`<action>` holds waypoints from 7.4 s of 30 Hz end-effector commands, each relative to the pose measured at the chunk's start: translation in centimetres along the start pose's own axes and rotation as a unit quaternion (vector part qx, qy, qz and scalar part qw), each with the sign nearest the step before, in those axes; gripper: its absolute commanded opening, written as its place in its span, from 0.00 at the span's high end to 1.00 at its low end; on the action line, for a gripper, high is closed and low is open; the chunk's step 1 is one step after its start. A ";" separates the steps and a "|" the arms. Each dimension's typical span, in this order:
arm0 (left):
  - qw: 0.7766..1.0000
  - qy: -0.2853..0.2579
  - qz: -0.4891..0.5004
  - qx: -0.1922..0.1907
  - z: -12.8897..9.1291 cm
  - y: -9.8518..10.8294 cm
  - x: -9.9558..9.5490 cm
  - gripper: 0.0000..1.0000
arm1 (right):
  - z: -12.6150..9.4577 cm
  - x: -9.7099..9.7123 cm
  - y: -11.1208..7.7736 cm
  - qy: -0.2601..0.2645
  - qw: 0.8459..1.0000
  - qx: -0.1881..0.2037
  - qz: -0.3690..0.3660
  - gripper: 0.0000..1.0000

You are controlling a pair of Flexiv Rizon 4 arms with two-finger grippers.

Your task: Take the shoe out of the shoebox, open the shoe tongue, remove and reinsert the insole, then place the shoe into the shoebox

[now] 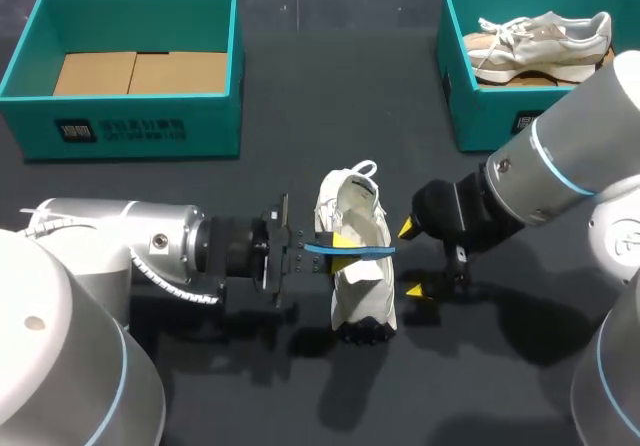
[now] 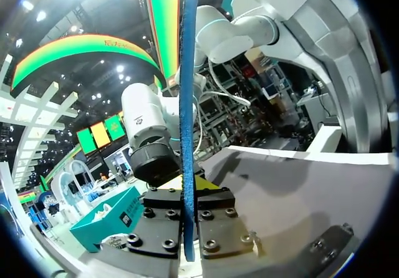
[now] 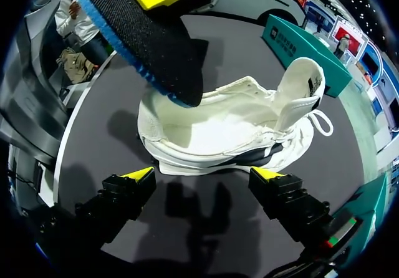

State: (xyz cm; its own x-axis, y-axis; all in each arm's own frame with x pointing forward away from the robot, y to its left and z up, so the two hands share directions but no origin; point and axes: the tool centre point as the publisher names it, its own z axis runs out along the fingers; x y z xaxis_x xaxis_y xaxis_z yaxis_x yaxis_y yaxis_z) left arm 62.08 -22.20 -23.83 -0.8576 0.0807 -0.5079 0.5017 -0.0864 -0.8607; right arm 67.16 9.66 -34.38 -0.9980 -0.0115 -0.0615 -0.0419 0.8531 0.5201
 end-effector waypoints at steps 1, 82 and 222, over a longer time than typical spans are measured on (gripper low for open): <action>1.000 -0.002 0.006 -0.002 0.4 0.5 0.2 1.00 | 0.5 -0.3 0.3 0.001 1.000 0.007 0.015 0.00; 0.999 -0.005 0.005 -0.043 0.3 9.8 0.5 1.00 | 0.9 -0.5 0.6 0.013 1.000 0.016 0.020 0.00; 0.988 -0.084 0.065 -0.116 2.3 7.8 -0.1 0.69 | 0.9 -0.5 0.6 0.013 1.000 0.016 0.020 0.00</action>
State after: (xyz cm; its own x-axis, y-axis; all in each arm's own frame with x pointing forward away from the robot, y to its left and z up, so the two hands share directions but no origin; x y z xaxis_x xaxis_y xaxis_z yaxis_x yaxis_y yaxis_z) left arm 66.47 -25.51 -30.87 -0.7799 -0.0873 -0.6198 0.6069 0.1366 -0.7829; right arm 67.68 10.51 -34.71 -0.9998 0.0091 -0.0173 -0.0006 0.8690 0.4948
